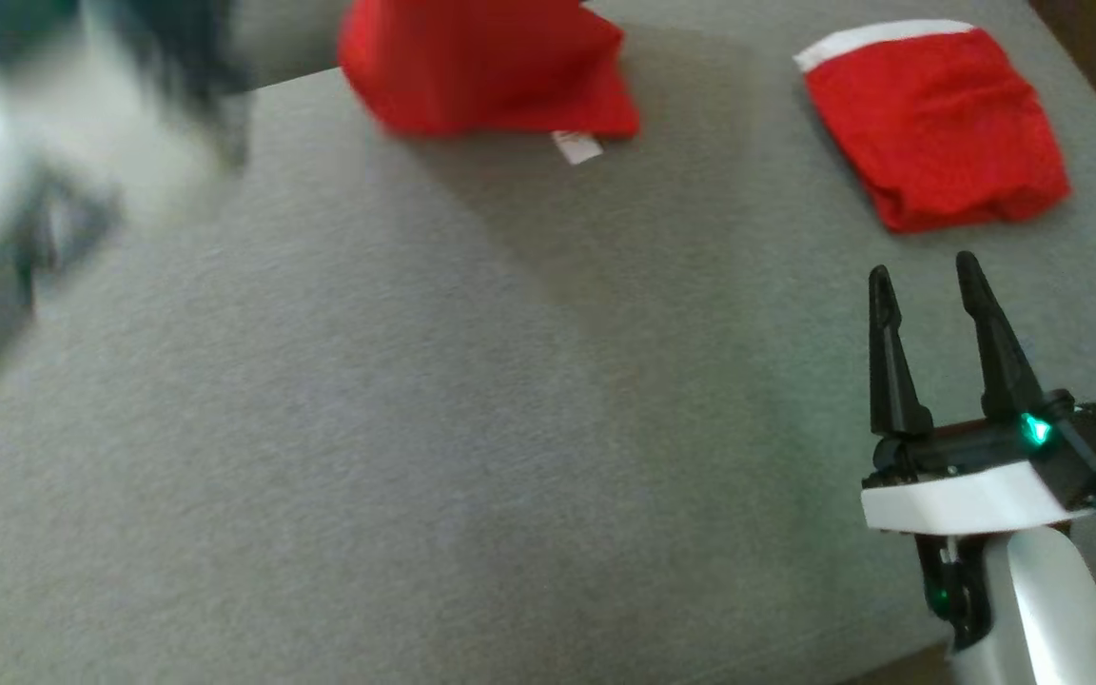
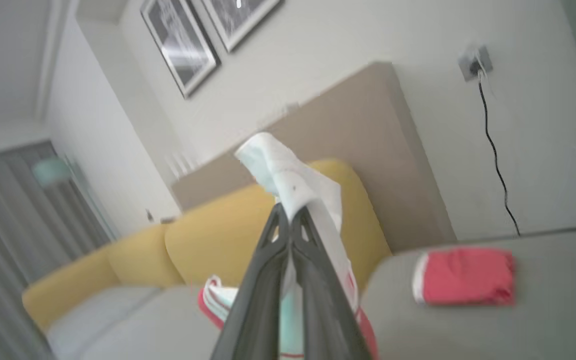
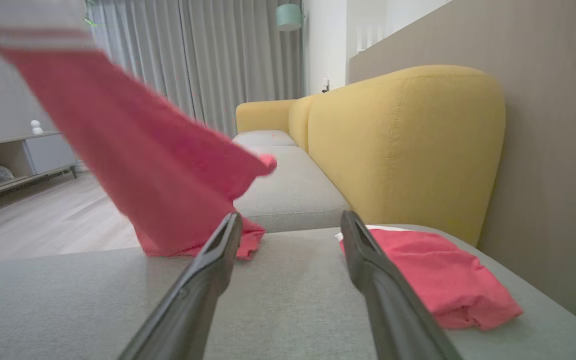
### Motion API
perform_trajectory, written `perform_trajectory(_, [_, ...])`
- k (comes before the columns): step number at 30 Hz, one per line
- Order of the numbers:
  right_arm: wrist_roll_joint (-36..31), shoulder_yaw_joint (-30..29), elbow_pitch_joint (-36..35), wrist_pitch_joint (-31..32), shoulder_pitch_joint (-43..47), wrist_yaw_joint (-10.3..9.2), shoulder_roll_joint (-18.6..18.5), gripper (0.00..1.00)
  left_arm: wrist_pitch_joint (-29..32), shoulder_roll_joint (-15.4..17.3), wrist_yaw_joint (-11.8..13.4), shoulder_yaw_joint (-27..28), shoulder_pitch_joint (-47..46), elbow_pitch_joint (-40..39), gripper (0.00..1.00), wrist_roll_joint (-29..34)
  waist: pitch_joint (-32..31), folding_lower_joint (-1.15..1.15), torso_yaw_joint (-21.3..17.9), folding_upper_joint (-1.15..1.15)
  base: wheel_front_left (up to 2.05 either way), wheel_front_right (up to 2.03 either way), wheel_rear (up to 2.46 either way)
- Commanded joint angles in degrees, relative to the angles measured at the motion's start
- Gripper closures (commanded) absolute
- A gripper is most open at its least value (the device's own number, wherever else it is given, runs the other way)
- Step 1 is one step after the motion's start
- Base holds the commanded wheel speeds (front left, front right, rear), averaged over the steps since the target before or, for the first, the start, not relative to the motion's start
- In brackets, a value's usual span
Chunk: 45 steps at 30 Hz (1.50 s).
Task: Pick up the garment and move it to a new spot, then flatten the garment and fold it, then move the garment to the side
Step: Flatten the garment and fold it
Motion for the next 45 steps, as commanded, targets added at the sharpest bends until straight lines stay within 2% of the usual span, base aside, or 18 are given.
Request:
perform_trajectory(1, [-0.5,1.0,-2.2,-0.2,-0.6,-0.05,-0.1,0.0,0.0,4.3,1.6,2.0,3.1,-3.2,1.0,-1.1,0.0,0.01,1.8,0.0,0.0,0.0,0.0])
perform_trajectory(4, [-0.5,0.5,-2.5,-0.2,-0.6,-0.05,-0.1,0.0,-1.4,9.4,7.7,-0.5,16.7,-9.9,1.0,-2.9,0.9,0.01,3.5,0.0,0.0,0.0,0.0])
perform_trajectory(7, [-0.8,0.1,-2.5,-0.2,-0.5,-0.05,-0.1,0.0,-3.2,10.7,14.1,-2.0,29.7,-14.0,1.0,-4.5,1.8,0.01,4.9,0.0,0.0,0.0,0.0])
perform_trajectory(10, [-1.1,-0.5,-2.3,-0.2,-0.6,-0.05,-0.1,0.0,-3.6,8.6,18.8,-1.7,39.5,-15.5,1.0,-2.9,2.7,0.01,6.4,0.0,0.0,0.0,0.0])
perform_trajectory(13, [-1.6,-1.1,-2.1,-0.2,-0.6,-0.05,-0.1,0.0,-3.6,4.4,20.9,1.2,47.3,-15.6,1.0,0.9,3.1,0.01,8.2,0.0,0.0,0.0,0.0])
perform_trajectory(14, [-1.7,-1.2,-2.0,-0.2,-0.6,-0.05,-0.1,0.0,-3.6,3.0,20.9,2.2,49.5,-15.3,0.65,2.1,3.2,0.01,8.8,0.0,0.0,0.0,0.0])
perform_trajectory(15, [-1.9,-1.3,-2.0,-0.2,-0.6,-0.05,-0.1,0.0,-3.6,1.6,20.5,3.0,51.5,-14.6,0.0,3.3,3.2,0.01,9.4,0.0,0.0,0.0,0.0])
perform_trajectory(22, [-2.3,-0.4,-1.9,-0.2,-1.4,-0.05,-0.1,0.0,-3.7,-6.0,16.7,8.2,59.7,-9.1,0.0,11.8,3.6,0.01,11.9,0.0,0.0,0.0,0.0])
perform_trajectory(26, [-2.4,-0.1,-1.9,-0.2,-1.5,-0.05,-0.2,0.0,-3.7,-7.8,14.4,9.0,61.4,-6.7,0.0,16.2,4.3,0.01,12.7,0.0,0.0,0.0,0.0])
perform_trajectory(32, [-2.3,0.1,-1.8,-0.2,-1.8,-0.05,-0.8,0.0,-3.7,-9.9,10.9,5.9,58.8,-2.5,0.0,24.5,5.5,0.01,12.8,0.0,0.0,0.0,0.0])
perform_trajectory(39, [-2.2,0.3,-1.8,-0.2,-2.6,-0.05,-1.3,0.0,-3.7,-12.3,7.6,3.0,55.9,2.3,0.0,27.7,6.8,0.01,11.9,0.0,0.0,0.0,0.0])
perform_trajectory(45, [-2.3,-0.1,-1.8,-0.2,-2.7,-0.05,-1.5,0.0,-2.3,-14.2,5.9,2.8,54.4,8.1,0.0,25.9,7.7,0.01,11.1,0.0,0.0,0.0,0.0])
